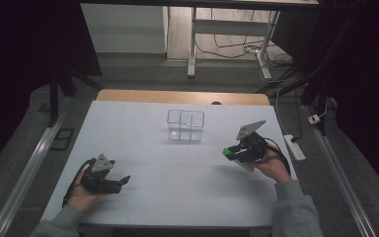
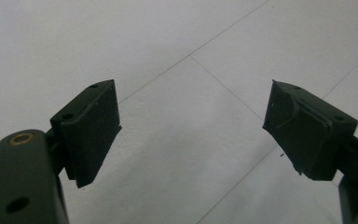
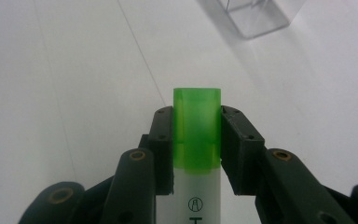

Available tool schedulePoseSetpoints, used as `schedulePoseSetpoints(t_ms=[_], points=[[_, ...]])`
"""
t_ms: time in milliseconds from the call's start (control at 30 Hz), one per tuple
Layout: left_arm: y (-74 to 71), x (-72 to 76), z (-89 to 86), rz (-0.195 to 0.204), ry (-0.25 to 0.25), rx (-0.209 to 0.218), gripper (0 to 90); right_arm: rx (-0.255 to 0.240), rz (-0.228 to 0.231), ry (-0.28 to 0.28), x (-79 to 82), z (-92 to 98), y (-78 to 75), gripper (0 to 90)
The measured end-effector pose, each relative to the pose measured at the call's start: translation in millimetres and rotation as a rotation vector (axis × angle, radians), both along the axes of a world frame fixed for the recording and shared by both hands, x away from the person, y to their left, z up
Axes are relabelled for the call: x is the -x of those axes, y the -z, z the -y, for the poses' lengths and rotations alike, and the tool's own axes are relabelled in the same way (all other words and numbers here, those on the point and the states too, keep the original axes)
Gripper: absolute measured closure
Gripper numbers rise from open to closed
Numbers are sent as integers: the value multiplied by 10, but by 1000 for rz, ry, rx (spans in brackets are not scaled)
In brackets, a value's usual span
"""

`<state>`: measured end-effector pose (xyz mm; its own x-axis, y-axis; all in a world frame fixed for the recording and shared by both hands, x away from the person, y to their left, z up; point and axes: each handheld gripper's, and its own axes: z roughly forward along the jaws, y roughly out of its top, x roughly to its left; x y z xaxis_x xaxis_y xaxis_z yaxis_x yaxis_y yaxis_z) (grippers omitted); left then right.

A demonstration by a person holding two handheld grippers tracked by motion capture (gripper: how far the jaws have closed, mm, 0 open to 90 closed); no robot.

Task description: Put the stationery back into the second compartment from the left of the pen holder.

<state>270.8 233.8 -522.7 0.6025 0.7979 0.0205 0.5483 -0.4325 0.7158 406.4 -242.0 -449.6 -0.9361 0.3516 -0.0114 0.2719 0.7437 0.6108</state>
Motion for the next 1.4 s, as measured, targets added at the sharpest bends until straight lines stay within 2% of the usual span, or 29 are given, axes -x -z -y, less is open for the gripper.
schedulePoseSetpoints(t_ms=[333,433,667,933,1167,1400], points=[[2,-3,0,-1,-1,0,179,-92,10,18,6,8,-75,669],[2,-2,1,0,-1,-1,178,-134,8,28,6,8,-100,669],[1,-3,1,0,-2,-1,179,-207,14,79,-4,13,-151,669],[-1,-1,1,0,-1,-1,178,-232,51,126,7,-52,-193,669],[-3,0,0,0,-1,-5,179,-288,99,158,18,-107,-247,669],[-1,0,6,4,-2,-8,178,-352,128,175,29,-162,-320,668]])
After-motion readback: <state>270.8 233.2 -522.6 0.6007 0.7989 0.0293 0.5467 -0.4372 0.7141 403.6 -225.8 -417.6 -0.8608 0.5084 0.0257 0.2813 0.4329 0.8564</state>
